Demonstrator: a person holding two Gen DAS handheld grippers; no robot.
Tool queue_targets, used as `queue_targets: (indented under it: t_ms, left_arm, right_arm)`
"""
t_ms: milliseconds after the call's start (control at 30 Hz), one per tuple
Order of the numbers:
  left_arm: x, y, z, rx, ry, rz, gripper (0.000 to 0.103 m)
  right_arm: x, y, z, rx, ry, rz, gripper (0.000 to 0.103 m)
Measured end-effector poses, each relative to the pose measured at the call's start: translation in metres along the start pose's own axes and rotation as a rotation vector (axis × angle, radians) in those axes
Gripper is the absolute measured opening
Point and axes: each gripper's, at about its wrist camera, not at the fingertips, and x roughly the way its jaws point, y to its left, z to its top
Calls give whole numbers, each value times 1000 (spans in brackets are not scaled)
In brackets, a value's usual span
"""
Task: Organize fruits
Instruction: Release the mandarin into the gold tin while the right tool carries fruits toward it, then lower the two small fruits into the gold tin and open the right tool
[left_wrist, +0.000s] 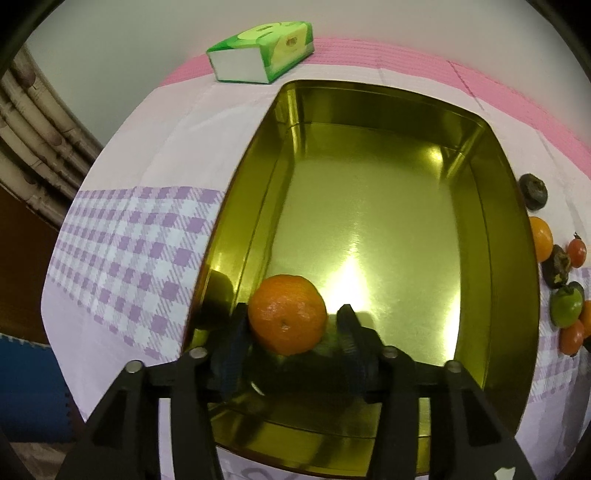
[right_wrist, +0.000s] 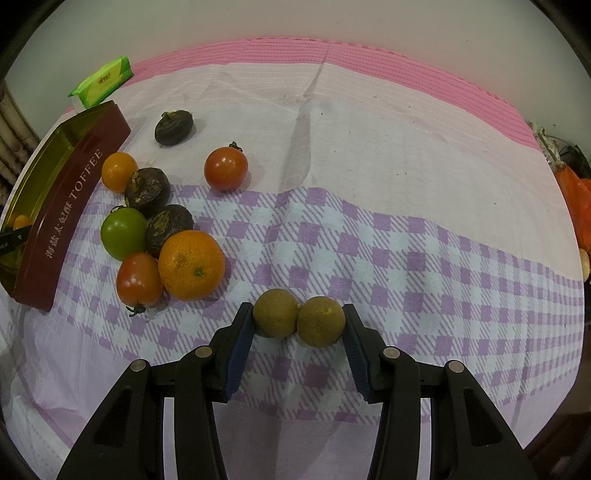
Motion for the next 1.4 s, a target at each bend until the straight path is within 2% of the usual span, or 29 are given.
queue_targets:
  t_ms: [67, 233, 333, 400, 467, 600, 700, 833, 933, 1067, 1400]
  left_arm:
    - [-1, -2, -2, 2, 0, -8, 58]
    - [-10, -2, 0, -3, -25, -51, 64]
    - [-21, 4, 2, -26, -57, -92, 66]
    - [-29, 9, 5, -46, -81, -108, 71]
    - [-40, 16, 7, -68, -119, -108, 73]
    - [-58, 34, 8, -114, -181, -64, 75]
    - [-64, 51, 4, -173, -196, -58, 75]
    - [-70, 72, -7, -239, -202, -41, 75]
    - [-67, 85, -14, -288, -195, -21, 75]
    - [-62, 95, -13, -323, -186, -35, 75]
    - [-58, 103, -13, -367, -167, -60, 75]
  right_arm:
    - [0, 4, 1, 0, -2, -6, 48]
    - [-12, 9, 5, 0, -28, -36, 48]
    - [-27, 12, 10, -14, -70, -66, 48]
    - [-38, 17, 17, -26, -98, -59, 48]
    - [-48, 25, 26, -39, -125, -27, 48]
    - [-60, 63, 47, -117, -164, 95, 48]
    - [-60, 109, 61, -190, -159, 197, 48]
    - [-57, 166, 70, -285, -157, 291, 48]
    - [-51, 203, 71, -354, -148, 321, 48]
    - [-38, 239, 68, -441, -113, 327, 48]
    - [-7, 255, 74, -491, -71, 260, 48]
